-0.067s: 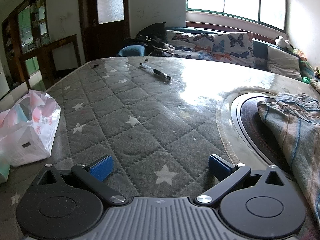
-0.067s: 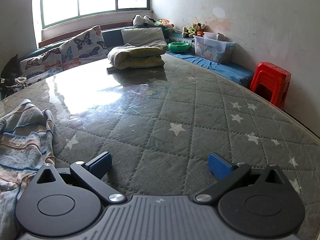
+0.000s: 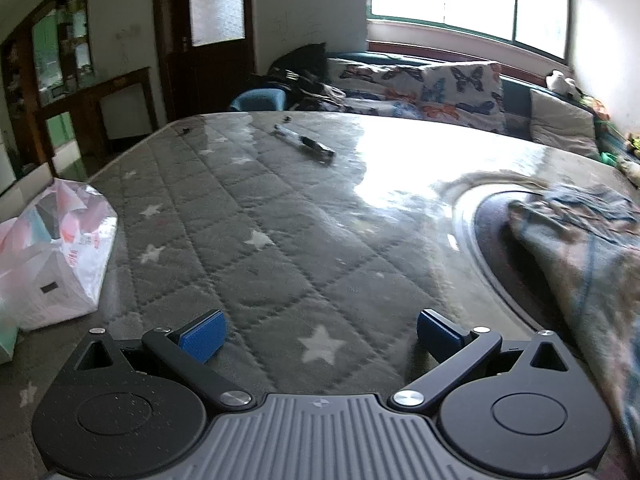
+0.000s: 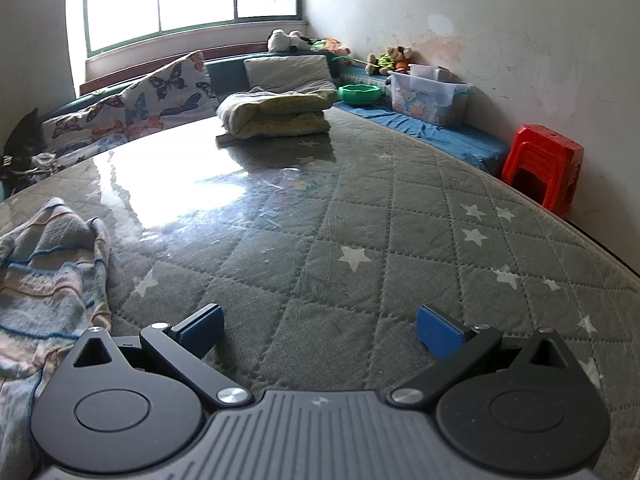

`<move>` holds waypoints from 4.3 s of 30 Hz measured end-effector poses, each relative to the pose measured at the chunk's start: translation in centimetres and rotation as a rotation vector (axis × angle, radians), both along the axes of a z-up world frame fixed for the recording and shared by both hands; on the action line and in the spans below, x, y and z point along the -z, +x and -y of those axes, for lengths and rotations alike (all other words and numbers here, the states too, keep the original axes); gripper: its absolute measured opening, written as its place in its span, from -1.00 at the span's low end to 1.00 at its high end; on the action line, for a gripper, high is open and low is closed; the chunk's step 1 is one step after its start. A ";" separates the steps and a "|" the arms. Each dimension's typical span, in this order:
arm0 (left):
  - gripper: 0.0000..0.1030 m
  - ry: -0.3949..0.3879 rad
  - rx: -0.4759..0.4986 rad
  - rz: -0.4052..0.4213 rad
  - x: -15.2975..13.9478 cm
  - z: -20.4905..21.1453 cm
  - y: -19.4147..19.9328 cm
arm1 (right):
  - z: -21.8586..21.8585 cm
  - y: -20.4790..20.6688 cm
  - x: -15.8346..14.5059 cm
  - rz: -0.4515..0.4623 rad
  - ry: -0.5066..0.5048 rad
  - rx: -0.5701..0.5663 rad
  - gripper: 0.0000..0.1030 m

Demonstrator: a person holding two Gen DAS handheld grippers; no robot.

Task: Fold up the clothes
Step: 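Move both grippers toward the crumpled striped blanket on the mattress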

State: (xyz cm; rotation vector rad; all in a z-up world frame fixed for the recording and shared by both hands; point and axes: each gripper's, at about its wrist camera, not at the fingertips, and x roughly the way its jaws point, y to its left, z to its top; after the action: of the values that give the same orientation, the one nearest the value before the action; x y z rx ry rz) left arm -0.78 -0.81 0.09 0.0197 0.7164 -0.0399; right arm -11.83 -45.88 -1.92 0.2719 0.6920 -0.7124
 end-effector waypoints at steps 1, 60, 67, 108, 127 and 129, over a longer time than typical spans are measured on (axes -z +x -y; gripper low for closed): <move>1.00 0.001 0.013 -0.001 0.0 0.3 -0.3 | 0.0 0.0 0.0 0.001 0.000 -0.008 1.00; 1.00 0.075 0.352 -0.063 -2.4 11.1 -13.1 | -13.6 -8.1 -2.3 0.119 -0.037 -0.617 1.00; 1.00 0.088 0.378 -0.067 -2.3 11.8 -13.7 | -14.1 -8.4 -2.5 0.124 -0.049 -0.640 1.00; 1.00 0.088 0.426 -0.084 -2.5 13.1 -13.5 | -15.2 -7.9 -2.6 0.115 -0.052 -0.693 0.99; 1.00 0.075 0.462 -0.040 -3.9 13.6 -11.4 | -14.2 -5.4 -3.2 0.123 -0.023 -0.697 0.88; 1.00 0.067 0.465 -0.024 -4.4 13.6 -10.8 | -13.8 -4.9 -3.5 0.128 -0.017 -0.692 0.85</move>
State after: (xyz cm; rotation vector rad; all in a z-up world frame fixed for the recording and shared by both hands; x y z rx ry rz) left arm -11.56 -14.39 4.50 0.2497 0.7251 -0.4616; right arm -16.75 -32.07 1.54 0.0482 0.6040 -0.0393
